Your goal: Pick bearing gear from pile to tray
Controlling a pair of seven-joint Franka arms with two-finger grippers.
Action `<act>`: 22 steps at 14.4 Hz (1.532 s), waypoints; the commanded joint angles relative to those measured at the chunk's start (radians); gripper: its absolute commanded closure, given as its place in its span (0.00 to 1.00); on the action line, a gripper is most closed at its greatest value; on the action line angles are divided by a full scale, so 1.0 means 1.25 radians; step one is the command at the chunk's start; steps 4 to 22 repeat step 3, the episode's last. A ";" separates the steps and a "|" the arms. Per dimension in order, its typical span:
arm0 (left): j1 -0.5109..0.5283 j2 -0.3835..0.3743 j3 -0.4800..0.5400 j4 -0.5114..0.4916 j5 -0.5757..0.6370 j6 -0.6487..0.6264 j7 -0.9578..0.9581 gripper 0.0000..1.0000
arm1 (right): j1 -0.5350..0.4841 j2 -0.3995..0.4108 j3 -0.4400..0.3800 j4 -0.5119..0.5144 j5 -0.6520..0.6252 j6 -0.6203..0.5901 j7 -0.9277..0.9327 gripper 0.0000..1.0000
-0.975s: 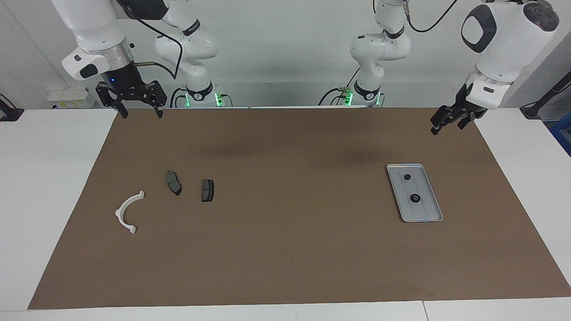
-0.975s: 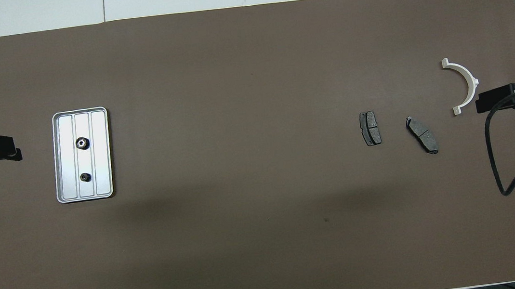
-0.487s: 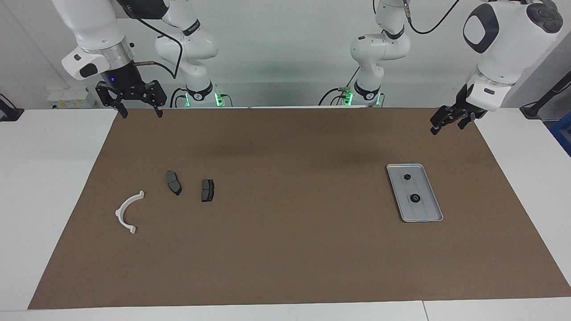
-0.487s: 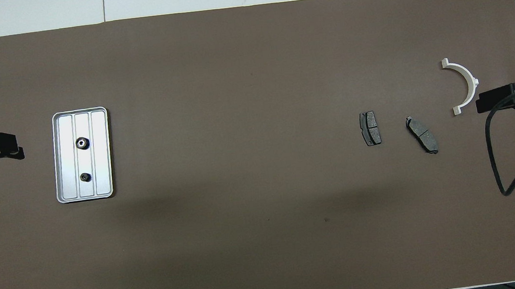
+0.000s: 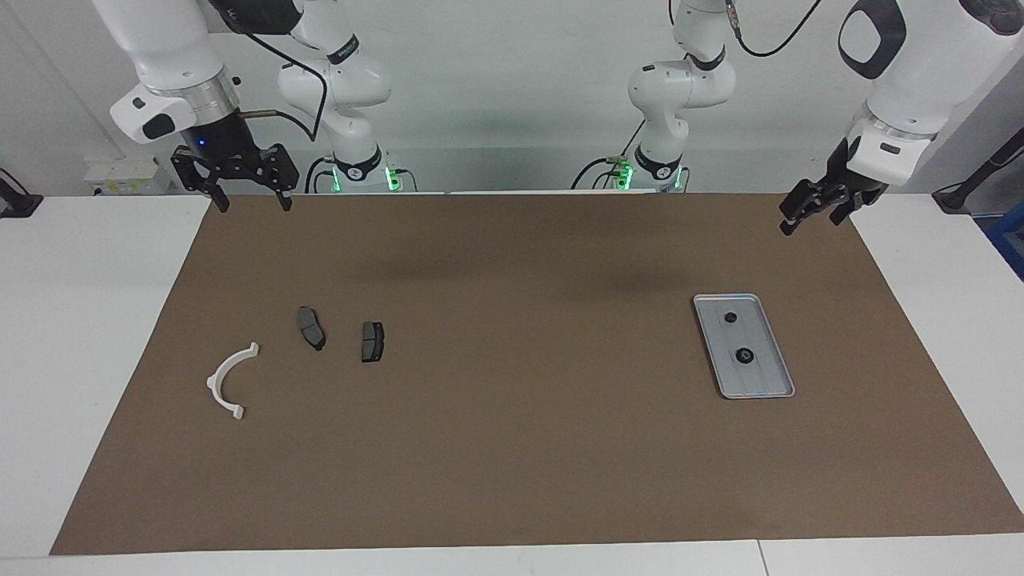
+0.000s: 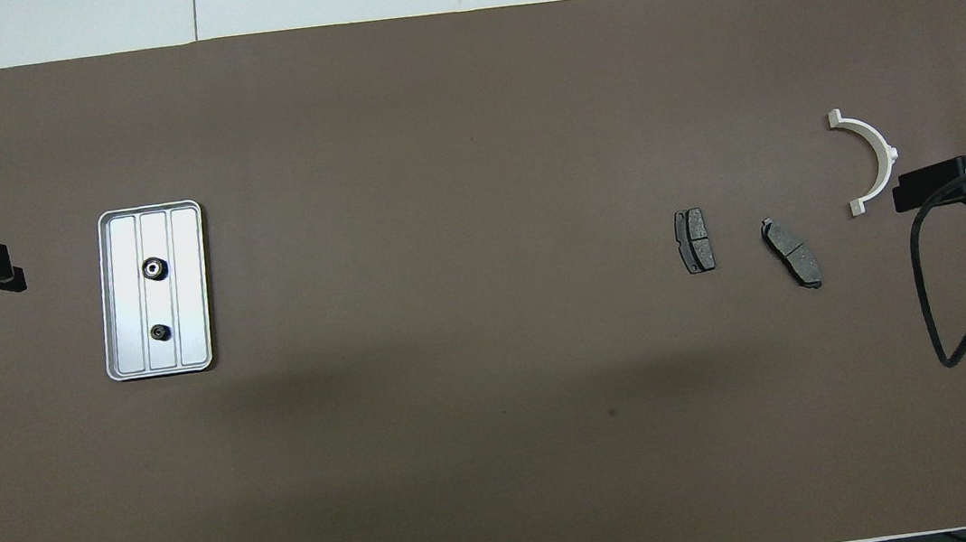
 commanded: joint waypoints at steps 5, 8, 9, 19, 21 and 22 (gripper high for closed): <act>0.019 -0.003 -0.014 0.012 -0.003 -0.024 0.010 0.00 | -0.007 -0.007 0.001 0.007 0.024 -0.017 -0.020 0.00; 0.019 -0.003 -0.014 0.012 -0.003 -0.024 0.010 0.00 | -0.007 -0.007 0.001 0.007 0.024 -0.017 -0.020 0.00; 0.019 -0.003 -0.014 0.012 -0.003 -0.024 0.010 0.00 | -0.007 -0.007 0.001 0.007 0.024 -0.017 -0.020 0.00; 0.019 -0.003 -0.014 0.012 -0.003 -0.024 0.010 0.00 | -0.007 -0.007 0.001 0.007 0.024 -0.017 -0.020 0.00; 0.019 -0.003 -0.014 0.012 -0.003 -0.024 0.010 0.00 | -0.007 -0.007 0.001 0.007 0.024 -0.017 -0.020 0.00; 0.019 -0.003 -0.014 0.012 -0.003 -0.024 0.010 0.00 | -0.007 -0.007 0.001 0.007 0.024 -0.017 -0.020 0.00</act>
